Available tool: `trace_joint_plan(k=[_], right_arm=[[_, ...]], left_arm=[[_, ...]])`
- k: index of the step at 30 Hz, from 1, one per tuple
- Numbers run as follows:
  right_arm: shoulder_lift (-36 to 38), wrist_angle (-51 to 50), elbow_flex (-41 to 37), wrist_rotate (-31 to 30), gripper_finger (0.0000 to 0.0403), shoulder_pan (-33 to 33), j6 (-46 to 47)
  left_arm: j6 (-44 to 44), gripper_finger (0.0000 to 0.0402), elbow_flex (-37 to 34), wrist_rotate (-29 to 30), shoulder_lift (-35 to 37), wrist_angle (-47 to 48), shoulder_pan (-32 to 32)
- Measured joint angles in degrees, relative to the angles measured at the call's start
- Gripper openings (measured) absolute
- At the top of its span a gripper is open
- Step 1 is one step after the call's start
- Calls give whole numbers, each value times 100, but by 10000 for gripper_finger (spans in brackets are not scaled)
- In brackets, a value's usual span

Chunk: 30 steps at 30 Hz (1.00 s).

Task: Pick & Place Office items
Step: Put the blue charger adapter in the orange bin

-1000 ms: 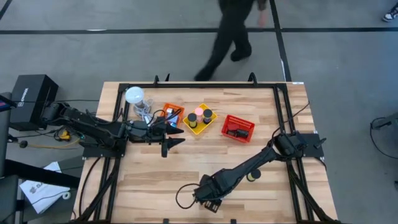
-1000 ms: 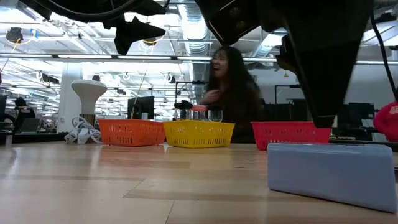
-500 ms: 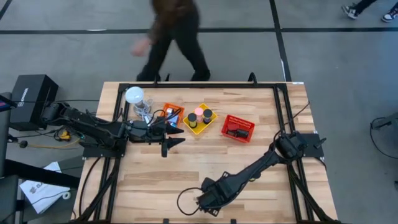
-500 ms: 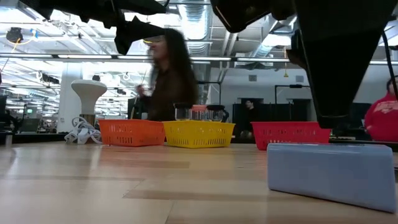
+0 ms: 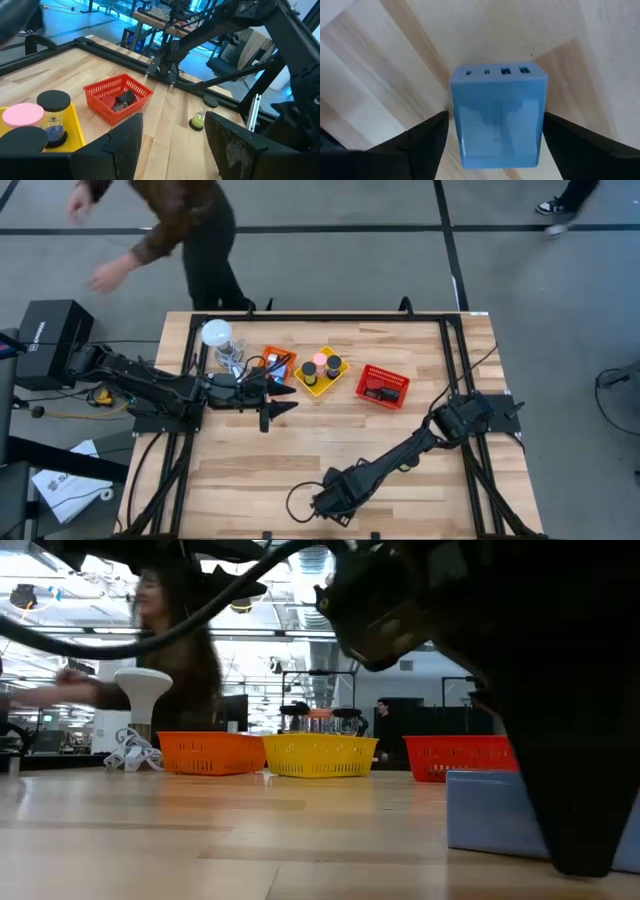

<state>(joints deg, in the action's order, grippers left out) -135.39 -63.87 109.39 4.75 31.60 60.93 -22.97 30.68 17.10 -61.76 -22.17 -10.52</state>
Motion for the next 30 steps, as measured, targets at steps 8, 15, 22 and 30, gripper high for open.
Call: trace_joint_plan(k=[8,15,22,30], right_arm=[[-22,-26,0,-139,302,-46,-269],[-22,-38,-5,-208,272,14,-684],[-35,-319,61,-203,227,-57,-1531],[17,-973,61,-507,207,-213,-2444]], left_arm=[[-1,210,4,0,2,-126,0],[-15,210,4,74,2,-255,0],[39,210,4,90,0,-307,29],[-201,210,2,92,0,-498,232]])
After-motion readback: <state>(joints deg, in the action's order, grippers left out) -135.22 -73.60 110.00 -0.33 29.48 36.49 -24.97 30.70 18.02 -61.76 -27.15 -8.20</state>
